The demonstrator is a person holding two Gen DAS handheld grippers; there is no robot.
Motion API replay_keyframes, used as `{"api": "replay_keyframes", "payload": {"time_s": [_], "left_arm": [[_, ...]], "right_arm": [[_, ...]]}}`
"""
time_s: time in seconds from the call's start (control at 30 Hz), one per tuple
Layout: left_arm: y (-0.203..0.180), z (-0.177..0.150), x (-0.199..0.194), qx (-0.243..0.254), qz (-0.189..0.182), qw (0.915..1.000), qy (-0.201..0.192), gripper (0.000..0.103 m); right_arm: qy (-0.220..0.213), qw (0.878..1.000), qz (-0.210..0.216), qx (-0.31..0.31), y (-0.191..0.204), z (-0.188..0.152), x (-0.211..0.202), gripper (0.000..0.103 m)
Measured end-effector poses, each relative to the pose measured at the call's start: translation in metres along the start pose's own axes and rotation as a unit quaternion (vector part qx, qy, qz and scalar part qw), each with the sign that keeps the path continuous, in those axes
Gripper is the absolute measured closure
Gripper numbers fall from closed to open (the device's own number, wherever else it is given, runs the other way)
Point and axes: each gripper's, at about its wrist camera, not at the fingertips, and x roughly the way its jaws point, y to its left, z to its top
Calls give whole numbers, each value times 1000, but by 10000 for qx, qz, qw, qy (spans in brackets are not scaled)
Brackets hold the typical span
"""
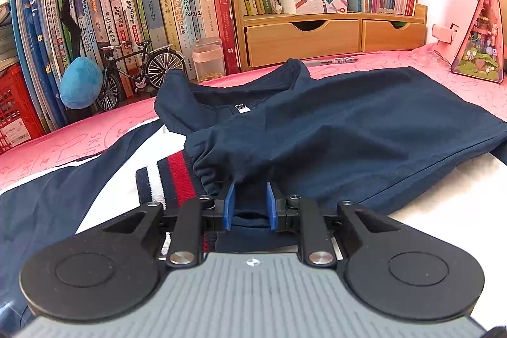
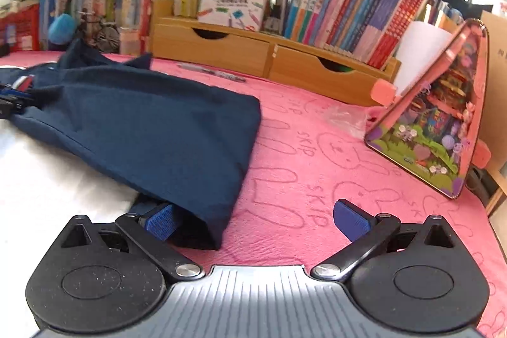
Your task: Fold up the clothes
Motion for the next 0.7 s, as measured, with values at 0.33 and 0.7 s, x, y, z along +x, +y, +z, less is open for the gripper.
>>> {"api": "replay_keyframes", "payload": {"time_s": [0.33, 0.7], "left_arm": [[27, -15, -79, -400, -799, 9931, -761, 11], [221, -114, -173, -3257, 1325, 9323, -849, 11]], "right_arm": [[-797, 9849, 1535, 20, 79, 59, -28, 0], [-465, 9761, 2121, 110, 232, 119, 58, 45]]}}
